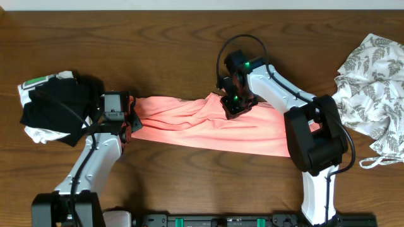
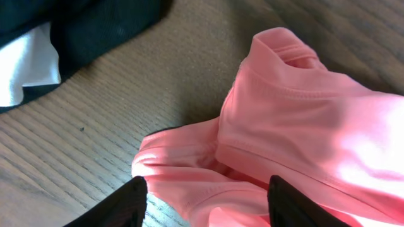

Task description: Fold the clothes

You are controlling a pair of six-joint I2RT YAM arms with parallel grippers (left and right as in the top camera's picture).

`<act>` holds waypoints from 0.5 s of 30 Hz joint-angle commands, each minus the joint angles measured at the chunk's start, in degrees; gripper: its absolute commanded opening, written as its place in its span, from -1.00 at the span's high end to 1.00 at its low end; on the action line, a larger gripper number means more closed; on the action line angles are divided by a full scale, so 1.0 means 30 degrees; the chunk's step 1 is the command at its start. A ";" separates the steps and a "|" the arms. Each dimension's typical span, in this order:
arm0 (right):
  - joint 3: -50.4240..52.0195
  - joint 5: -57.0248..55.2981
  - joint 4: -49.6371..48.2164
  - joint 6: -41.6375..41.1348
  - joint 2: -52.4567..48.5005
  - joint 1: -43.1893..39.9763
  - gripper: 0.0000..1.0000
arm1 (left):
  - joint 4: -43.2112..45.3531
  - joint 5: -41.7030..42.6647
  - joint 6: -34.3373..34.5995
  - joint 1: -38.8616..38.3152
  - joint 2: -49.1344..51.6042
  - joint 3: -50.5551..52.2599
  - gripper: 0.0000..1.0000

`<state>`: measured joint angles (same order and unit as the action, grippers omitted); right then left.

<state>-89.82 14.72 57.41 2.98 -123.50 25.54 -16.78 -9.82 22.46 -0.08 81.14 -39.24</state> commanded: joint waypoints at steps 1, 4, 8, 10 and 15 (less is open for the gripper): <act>-0.0124 0.0007 0.0015 0.0153 -0.0087 -0.0262 0.53 | 0.0204 -0.0095 0.0015 0.0022 0.0568 -0.0131 -0.33; -0.0124 0.0015 0.0022 0.0153 -0.0080 -0.0262 0.53 | 0.0466 0.0000 0.0160 0.0044 0.1202 -0.0131 -0.34; -0.0124 0.0015 0.0044 0.0153 -0.0087 -0.0262 0.53 | 0.1020 0.0058 0.0270 0.0131 0.2324 -0.0138 -0.35; -0.0124 0.0015 0.0058 0.0153 -0.0080 -0.0262 0.53 | 0.1341 0.0066 0.0350 0.0306 0.2849 -0.0138 -0.35; -0.0124 0.0015 0.0066 0.0160 -0.0087 -0.0262 0.53 | 0.2237 0.0233 0.1078 0.1027 0.4116 -0.0131 -0.36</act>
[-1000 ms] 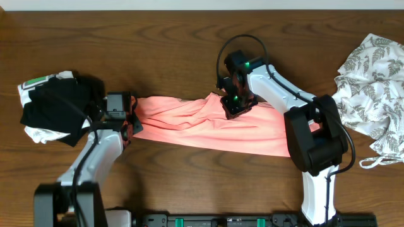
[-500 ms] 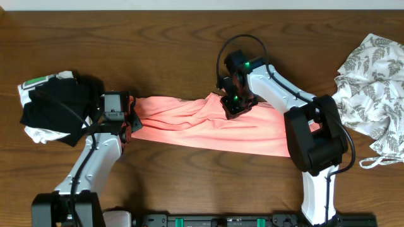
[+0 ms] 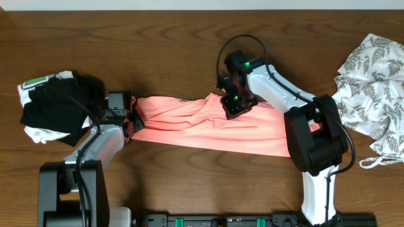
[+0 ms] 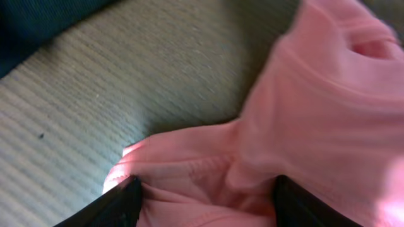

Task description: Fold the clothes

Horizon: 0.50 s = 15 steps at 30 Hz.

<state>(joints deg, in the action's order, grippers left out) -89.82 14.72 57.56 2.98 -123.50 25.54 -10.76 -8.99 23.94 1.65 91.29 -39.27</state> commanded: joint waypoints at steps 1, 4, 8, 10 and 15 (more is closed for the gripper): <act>-0.0124 0.0015 0.0015 0.0153 -0.0080 -0.0262 0.53 | 0.0415 0.0240 0.0561 0.0554 0.0976 -0.0131 -0.36; -0.0124 0.0015 0.0029 0.0153 -0.0087 -0.0262 0.53 | 0.0801 0.1239 0.0561 0.0736 0.1741 -0.0131 -0.36; -0.0124 0.0015 0.0029 0.0153 -0.0080 -0.0262 0.53 | 0.0911 0.2543 0.0554 0.0729 0.2397 -0.0131 -0.32; -0.0124 0.0015 0.0029 0.0153 -0.0080 -0.0262 0.53 | 0.0918 0.2936 0.0554 0.0729 0.2404 -0.0131 -0.16; -0.0124 0.0015 0.0131 0.0153 -0.0087 -0.0262 0.53 | 0.0925 0.3308 0.0554 0.0729 0.2361 -0.0131 0.46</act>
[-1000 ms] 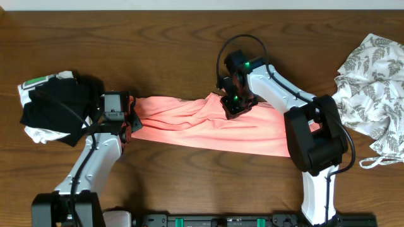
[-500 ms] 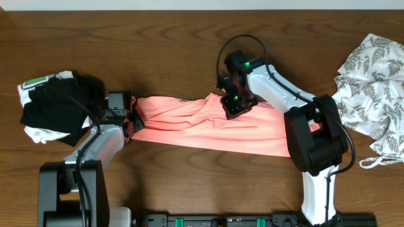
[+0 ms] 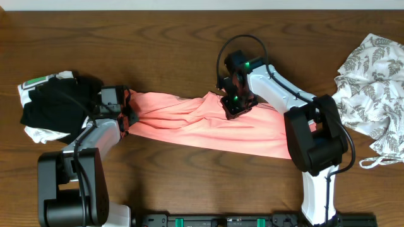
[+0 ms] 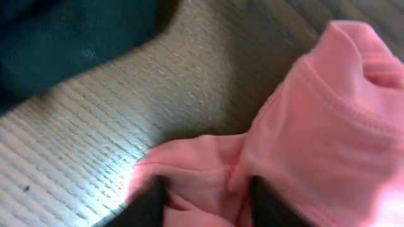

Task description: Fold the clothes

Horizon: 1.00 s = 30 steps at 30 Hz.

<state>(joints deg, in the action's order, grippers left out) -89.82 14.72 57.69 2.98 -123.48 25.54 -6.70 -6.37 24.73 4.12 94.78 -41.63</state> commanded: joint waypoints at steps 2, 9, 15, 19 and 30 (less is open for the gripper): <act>-0.0124 0.0015 0.0131 0.0153 -0.0095 -0.0262 0.53 | -0.0430 0.2492 0.0291 -0.0095 0.1166 0.0656 0.70; -0.0124 0.0015 0.0124 0.0153 -0.0095 -0.0262 0.55 | -0.0437 0.2492 0.0277 -0.0087 -0.0313 0.0656 0.88; -0.0124 0.0022 0.0124 0.0153 -0.0087 -0.0262 0.56 | -0.0627 0.2484 0.0291 -0.0095 -0.2994 0.0656 0.88; -0.0124 0.0022 0.0131 0.0153 -0.0087 -0.0262 0.56 | -0.1297 0.2470 0.0291 -0.0087 -0.4051 0.0656 0.88; -0.0124 0.0022 0.0124 0.0153 -0.0087 -0.0262 0.56 | -0.1610 0.2412 0.0291 -0.0087 -0.4058 0.0670 0.80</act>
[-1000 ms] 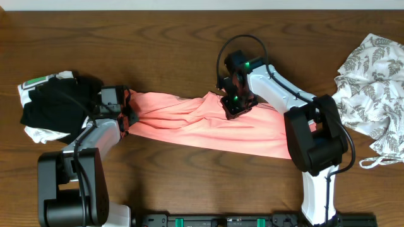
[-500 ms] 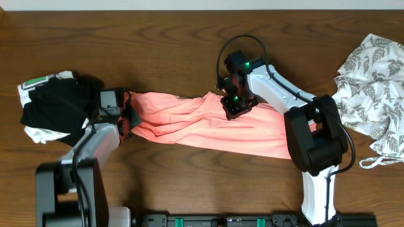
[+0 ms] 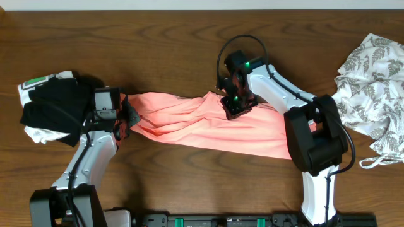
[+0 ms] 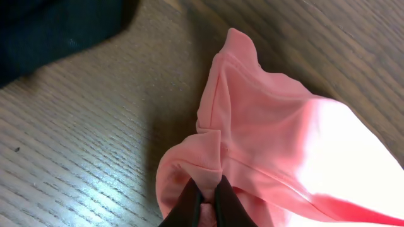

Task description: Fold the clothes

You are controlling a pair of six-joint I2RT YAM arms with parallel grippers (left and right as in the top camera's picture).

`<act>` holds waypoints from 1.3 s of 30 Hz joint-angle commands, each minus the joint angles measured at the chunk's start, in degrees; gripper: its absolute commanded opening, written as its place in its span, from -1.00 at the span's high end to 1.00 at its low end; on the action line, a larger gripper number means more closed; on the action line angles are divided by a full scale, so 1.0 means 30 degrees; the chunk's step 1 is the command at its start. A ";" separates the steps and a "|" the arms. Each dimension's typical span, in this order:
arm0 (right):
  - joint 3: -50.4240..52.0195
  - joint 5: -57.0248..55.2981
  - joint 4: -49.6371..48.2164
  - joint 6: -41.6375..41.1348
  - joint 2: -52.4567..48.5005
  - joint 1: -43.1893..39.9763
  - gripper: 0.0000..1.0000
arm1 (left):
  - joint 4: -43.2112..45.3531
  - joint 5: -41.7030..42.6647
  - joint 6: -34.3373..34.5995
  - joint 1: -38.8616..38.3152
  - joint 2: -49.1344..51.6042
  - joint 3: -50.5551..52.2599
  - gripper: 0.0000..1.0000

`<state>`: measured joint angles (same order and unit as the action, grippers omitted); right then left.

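Observation:
A coral pink garment [image 3: 208, 126] lies stretched across the middle of the wooden table [image 3: 189, 44]. My left gripper [image 3: 124, 115] is shut on its left end; in the left wrist view the dark fingers [image 4: 189, 200] pinch a fold of the pink cloth [image 4: 271, 132], lifted a little off the wood. My right gripper [image 3: 232, 101] presses into the garment's upper middle, where the cloth bunches up; its jaws are hidden under the wrist.
A black and white pile of clothes [image 3: 53, 107] lies at the far left, close to my left arm. A white leaf-print garment [image 3: 372, 82] is heaped at the right edge. The black pile's edge [image 4: 57, 31] shows at the left wrist view's top left.
My left gripper has closed fully on the pink fold and raised it off the table; the left end of the garment now stands bunched and pulled slightly leftward. The right arm has not moved.
My left gripper stood open around the pink garment's left end, then sank closer over the fold, then narrowed on it, and now holds it pinched and lifted. My right gripper stayed on the garment's upper middle throughout.

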<state>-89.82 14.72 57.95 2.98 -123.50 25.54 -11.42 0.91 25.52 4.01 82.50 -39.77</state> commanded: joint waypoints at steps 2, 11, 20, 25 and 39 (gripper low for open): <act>-0.0124 0.0022 0.0036 0.0153 -0.0087 -0.0262 0.56 | -0.0117 -0.0022 0.0029 -0.0051 0.0109 0.0058 0.35; -0.0124 0.0022 0.0044 0.0153 -0.0080 -0.0262 0.56 | 0.0080 -0.0168 0.0029 -0.0051 0.1603 0.0058 -0.20; -0.0124 0.0015 0.0044 0.0153 -0.0087 -0.0262 0.55 | 0.1377 -0.1435 0.0022 -0.0051 0.2936 0.0058 -0.21; -0.0124 0.0015 0.0029 0.0153 -0.0087 -0.0262 0.54 | 0.1712 -0.2033 0.0036 -0.0051 0.2943 0.0058 -0.22; -0.0124 0.0022 0.0036 0.0153 -0.0080 -0.0262 0.54 | 0.3147 -0.1683 0.0029 -0.0058 0.4750 0.0058 -0.24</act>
<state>-89.82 14.72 58.00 2.98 -123.50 25.54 -2.28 -4.29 25.52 3.86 93.54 -39.88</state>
